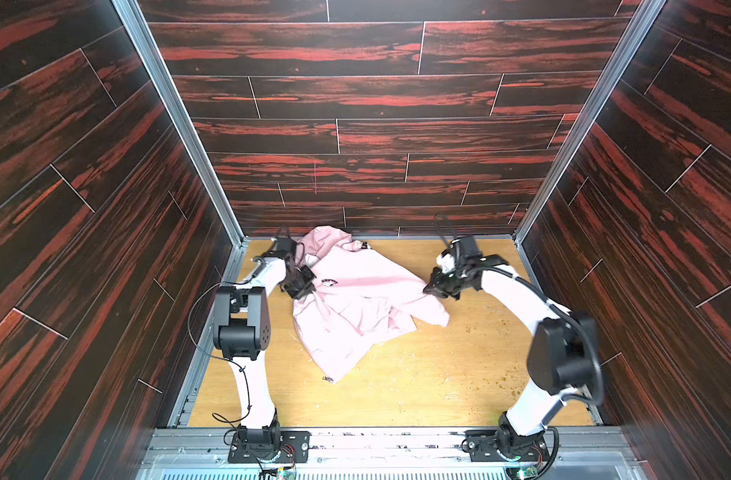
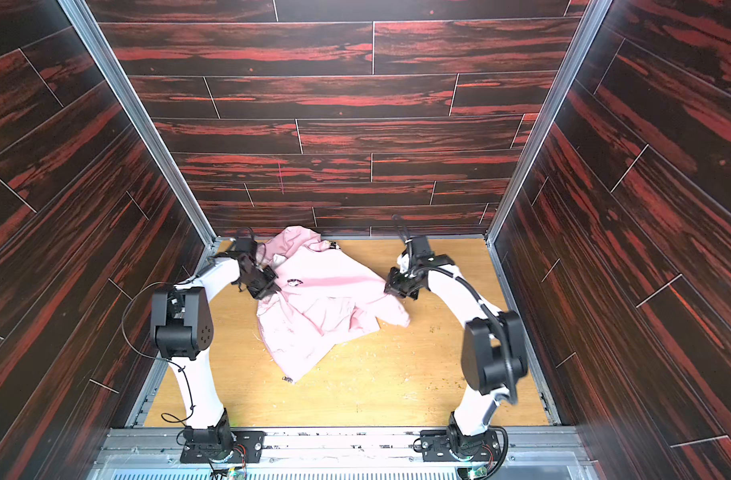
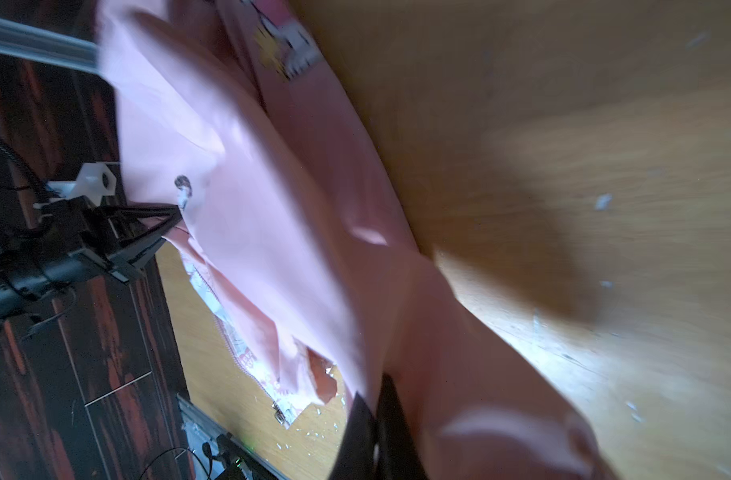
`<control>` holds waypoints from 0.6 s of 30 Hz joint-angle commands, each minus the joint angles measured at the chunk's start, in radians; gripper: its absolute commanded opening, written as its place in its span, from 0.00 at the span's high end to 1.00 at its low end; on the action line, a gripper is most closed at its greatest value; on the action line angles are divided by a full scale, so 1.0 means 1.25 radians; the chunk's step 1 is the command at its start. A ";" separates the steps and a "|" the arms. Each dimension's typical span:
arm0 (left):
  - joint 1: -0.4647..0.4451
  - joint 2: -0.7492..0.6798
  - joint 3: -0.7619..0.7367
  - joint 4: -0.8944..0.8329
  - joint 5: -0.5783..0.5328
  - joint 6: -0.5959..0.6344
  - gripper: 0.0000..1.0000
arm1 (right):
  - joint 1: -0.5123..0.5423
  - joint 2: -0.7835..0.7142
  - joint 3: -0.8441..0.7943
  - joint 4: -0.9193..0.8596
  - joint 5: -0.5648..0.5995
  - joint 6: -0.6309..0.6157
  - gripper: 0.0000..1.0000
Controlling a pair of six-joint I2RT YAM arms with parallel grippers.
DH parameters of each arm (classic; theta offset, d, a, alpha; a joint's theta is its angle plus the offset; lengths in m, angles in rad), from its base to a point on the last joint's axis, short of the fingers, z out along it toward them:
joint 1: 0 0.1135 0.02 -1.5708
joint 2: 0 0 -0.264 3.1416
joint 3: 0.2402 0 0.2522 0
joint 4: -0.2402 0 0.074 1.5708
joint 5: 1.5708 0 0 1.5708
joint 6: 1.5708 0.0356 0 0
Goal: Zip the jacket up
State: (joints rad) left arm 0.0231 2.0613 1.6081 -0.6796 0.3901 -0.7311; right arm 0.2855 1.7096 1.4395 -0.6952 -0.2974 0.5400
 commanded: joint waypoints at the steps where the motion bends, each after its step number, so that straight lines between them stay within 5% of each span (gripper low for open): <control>1: 0.026 -0.004 0.060 -0.063 -0.031 0.038 1.00 | -0.026 -0.064 0.048 -0.104 0.083 -0.031 1.00; 8: 0.047 0.007 0.161 -0.117 0.014 0.084 1.00 | -0.078 -0.043 0.174 -0.223 0.258 -0.056 1.00; 14: 0.049 0.077 0.263 -0.145 0.036 0.074 1.00 | -0.122 0.146 0.331 -0.266 0.369 -0.044 1.00; 16: 0.048 0.101 0.288 -0.145 0.043 0.059 0.91 | -0.132 0.226 0.401 -0.282 0.380 -0.032 1.00; 18: 0.048 0.112 0.296 -0.145 0.068 0.048 0.69 | -0.142 0.316 0.491 -0.307 0.374 -0.020 0.98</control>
State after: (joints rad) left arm 0.0166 2.1529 1.9625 -0.8177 0.5854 -0.6491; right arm 0.1890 1.9690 1.9491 -0.9524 -0.0200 0.4877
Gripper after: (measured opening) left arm 0.194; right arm 0.051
